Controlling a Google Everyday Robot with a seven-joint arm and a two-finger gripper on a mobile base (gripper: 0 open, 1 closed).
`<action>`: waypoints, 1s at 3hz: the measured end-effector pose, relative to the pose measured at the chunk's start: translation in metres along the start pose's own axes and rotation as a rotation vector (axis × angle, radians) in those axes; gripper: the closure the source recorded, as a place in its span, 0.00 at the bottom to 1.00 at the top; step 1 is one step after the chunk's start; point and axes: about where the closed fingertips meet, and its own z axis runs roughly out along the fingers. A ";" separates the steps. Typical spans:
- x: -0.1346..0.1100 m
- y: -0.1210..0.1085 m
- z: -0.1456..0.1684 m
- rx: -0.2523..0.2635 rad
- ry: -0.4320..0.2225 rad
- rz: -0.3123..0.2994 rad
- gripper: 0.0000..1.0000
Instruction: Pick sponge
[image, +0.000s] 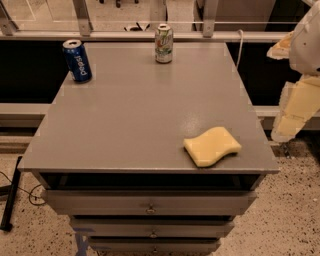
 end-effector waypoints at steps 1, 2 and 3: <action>0.000 0.000 0.000 0.000 0.000 0.000 0.00; -0.001 0.010 0.010 -0.021 -0.033 0.015 0.00; -0.007 0.035 0.040 -0.082 -0.130 0.051 0.00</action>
Offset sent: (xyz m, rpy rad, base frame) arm -0.0317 0.0246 -0.0691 0.2193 0.1076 -0.0040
